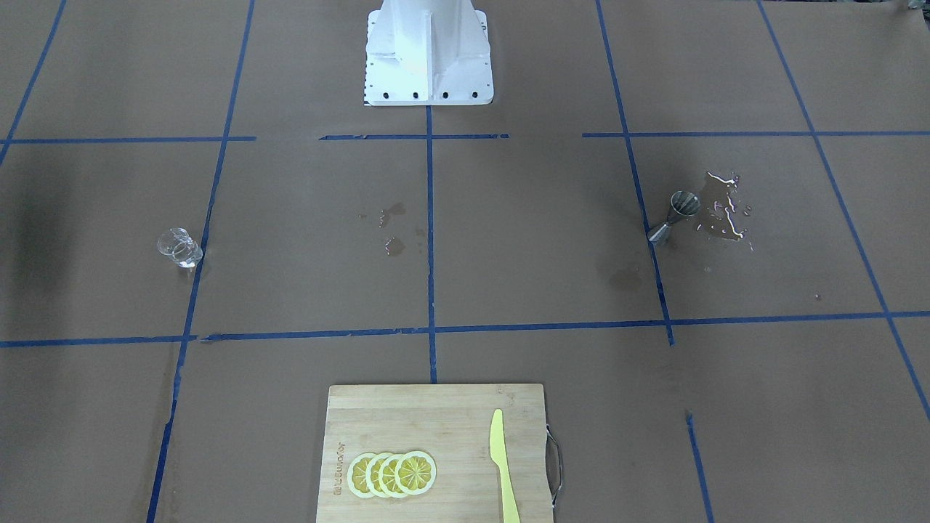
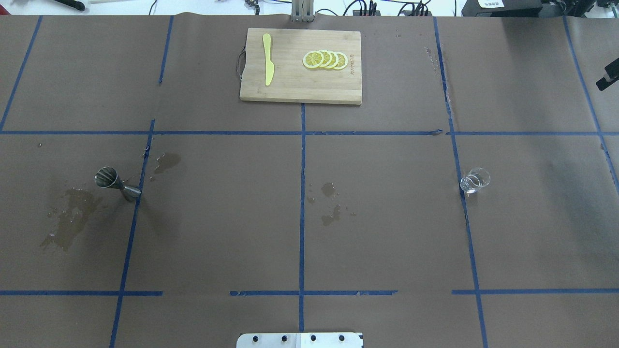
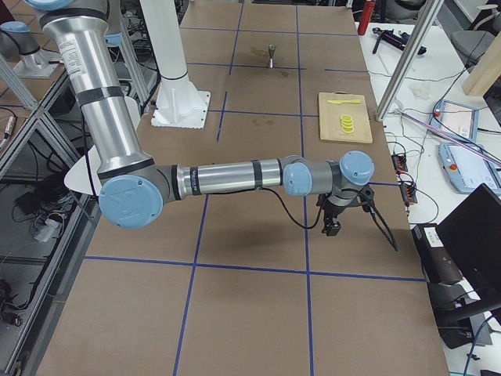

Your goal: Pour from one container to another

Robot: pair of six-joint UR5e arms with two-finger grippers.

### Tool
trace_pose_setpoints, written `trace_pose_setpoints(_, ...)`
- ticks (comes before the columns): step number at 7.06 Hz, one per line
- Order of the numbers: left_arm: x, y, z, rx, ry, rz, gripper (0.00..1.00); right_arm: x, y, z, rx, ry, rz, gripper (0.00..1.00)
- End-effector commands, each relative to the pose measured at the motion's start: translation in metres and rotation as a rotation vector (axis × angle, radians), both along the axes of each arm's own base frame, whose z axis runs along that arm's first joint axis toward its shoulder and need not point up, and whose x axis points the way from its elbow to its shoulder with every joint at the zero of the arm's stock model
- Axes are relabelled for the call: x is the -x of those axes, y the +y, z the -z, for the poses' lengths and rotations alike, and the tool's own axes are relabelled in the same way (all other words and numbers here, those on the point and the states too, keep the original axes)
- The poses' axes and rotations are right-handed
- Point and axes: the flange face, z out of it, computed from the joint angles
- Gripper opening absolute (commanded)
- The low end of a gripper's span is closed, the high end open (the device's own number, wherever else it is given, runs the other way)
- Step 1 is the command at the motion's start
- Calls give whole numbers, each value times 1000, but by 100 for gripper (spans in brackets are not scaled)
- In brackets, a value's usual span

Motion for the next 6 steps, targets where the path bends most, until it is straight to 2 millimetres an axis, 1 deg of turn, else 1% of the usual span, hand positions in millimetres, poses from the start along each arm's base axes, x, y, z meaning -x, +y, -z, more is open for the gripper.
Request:
trace_pose_setpoints(1,-1,-1,17,-76,3,-13,100,-5,-3,6,-6,11,-4,100)
trace_pose_setpoints(2,-5,-2,21,-85,-7,-19,100,-3,-4,2,0,31,-4,100)
trace_pose_setpoints(3,-9,-2,22,-78,-4,-20,100,-2,-3,4,-5,35,-5,100)
trace_pose_setpoints(4,-11,-1,20,-81,-6,-28,100,-1,-4,7,32,43,-46,100)
trace_pose_setpoints(5,-20,-5,24,-99,-4,-39,100,10,-3,10,53,55,-58,100)
trace_pose_setpoints(6,-24,-7,40,-128,4,-45,100,16,-3,13,40,66,-50,100)
